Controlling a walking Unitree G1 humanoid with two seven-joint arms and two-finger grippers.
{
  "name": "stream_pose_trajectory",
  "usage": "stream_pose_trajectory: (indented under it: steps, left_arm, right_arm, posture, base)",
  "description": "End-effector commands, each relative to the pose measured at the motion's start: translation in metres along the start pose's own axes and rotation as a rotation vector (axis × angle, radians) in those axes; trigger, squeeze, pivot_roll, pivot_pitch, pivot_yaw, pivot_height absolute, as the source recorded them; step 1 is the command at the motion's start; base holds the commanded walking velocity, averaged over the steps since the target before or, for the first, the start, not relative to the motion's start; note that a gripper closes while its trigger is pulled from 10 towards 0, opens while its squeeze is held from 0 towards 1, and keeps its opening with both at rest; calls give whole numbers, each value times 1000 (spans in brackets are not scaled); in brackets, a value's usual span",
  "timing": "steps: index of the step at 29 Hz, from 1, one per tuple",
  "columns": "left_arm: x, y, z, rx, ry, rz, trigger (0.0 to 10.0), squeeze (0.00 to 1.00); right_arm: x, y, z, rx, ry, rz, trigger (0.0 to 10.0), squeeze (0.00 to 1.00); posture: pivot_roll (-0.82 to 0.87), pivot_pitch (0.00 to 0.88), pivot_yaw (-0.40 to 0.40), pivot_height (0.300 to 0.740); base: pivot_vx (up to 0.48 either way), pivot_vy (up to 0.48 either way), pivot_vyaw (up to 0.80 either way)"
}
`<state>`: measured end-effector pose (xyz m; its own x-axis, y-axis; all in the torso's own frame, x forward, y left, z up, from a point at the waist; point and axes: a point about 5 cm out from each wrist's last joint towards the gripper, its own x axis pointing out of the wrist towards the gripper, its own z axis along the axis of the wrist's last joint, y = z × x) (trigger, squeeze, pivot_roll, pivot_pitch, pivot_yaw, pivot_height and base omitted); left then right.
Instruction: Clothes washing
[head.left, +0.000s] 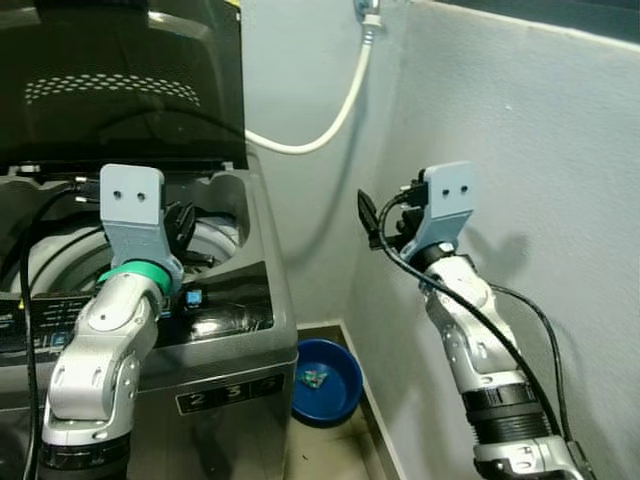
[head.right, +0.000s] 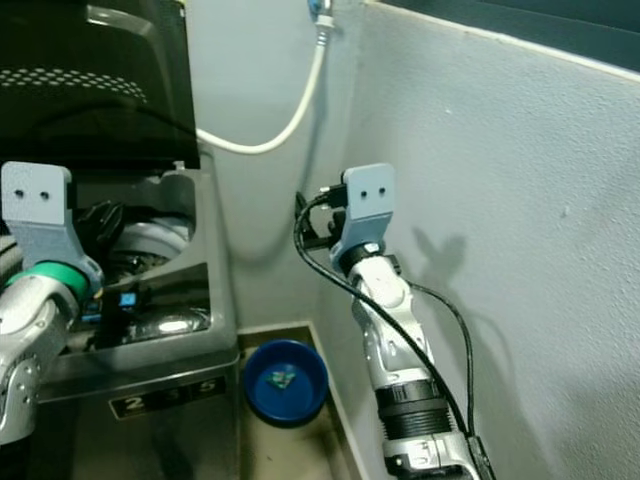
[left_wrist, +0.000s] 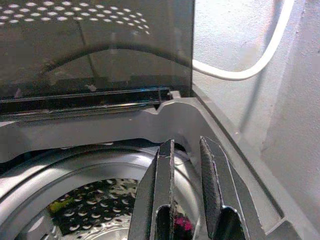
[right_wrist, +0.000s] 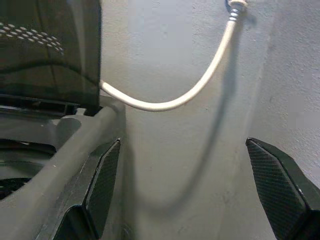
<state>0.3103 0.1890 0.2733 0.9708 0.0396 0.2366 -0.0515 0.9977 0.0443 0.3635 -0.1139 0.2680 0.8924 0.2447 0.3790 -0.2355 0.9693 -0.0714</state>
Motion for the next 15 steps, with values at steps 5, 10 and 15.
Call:
stream_pose_trajectory:
  steps: [5,10,15]
  left_arm:
    - [0,2,-6,12,12,10,10000,0]
    - [0,1,-7,11,13,11,10000,0]
    - [-1,2,-7,14,12,14,10000,0]
  right_arm:
    - [1,1,1,0,-5,4,10000,0]
    - [1,0,1,-5,-2,6,10000,0]
    - [0,1,-1,-7,6,11,10000,0]
  posture:
    - [1,0,-29,740]
    - [8,0,-37,740]
    - [9,0,-42,740]
  base:
    - [0,0,800]
    - [0,0,800]
    - [0,0,800]
